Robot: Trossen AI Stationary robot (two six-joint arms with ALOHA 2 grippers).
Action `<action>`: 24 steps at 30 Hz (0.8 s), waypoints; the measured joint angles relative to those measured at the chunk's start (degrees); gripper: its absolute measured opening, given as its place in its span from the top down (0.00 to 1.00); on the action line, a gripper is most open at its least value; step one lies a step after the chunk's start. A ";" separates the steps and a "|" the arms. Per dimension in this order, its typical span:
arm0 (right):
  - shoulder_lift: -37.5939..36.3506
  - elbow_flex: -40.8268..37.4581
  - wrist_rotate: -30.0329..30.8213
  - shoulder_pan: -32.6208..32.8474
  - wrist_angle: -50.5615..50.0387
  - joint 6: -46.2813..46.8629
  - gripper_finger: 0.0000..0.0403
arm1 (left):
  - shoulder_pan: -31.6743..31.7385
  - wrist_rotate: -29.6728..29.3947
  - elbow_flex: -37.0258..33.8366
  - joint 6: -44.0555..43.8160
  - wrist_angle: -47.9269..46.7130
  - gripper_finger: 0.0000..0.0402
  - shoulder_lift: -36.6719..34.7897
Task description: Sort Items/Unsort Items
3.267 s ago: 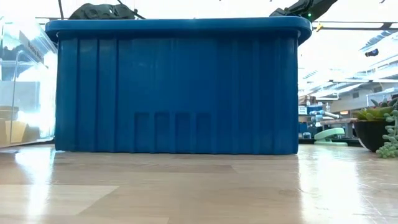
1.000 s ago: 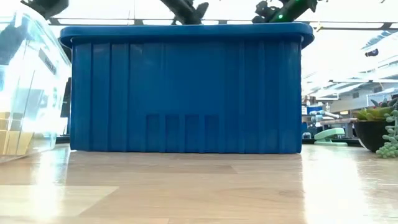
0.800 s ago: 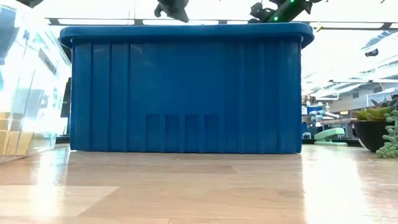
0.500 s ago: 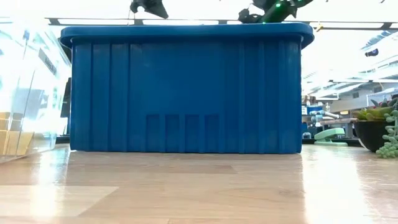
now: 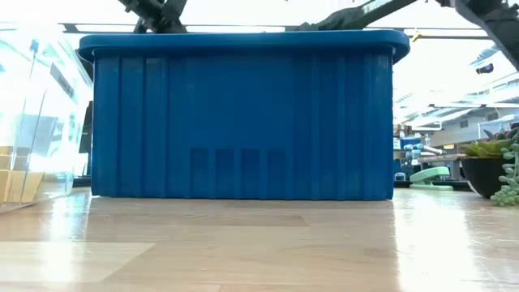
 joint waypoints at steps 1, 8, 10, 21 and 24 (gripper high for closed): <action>1.47 0.77 1.51 0.07 -0.66 -1.45 0.43 | -0.01 0.20 -0.70 -0.02 0.08 0.87 -0.03; 7.21 1.78 5.04 0.12 -2.33 -8.41 0.43 | -0.21 5.64 -3.80 -0.15 2.12 0.87 -0.08; 8.55 1.78 5.95 0.12 -3.03 -11.40 0.43 | -0.29 6.15 -4.02 -0.19 2.81 0.87 -0.10; 13.09 1.62 11.37 -1.04 -6.03 -17.49 0.43 | -2.13 6.41 -4.07 -0.17 3.19 0.87 -0.10; 13.91 1.43 12.34 -1.64 -7.55 -17.53 0.43 | -2.48 6.41 -4.07 -0.13 3.22 0.87 -0.10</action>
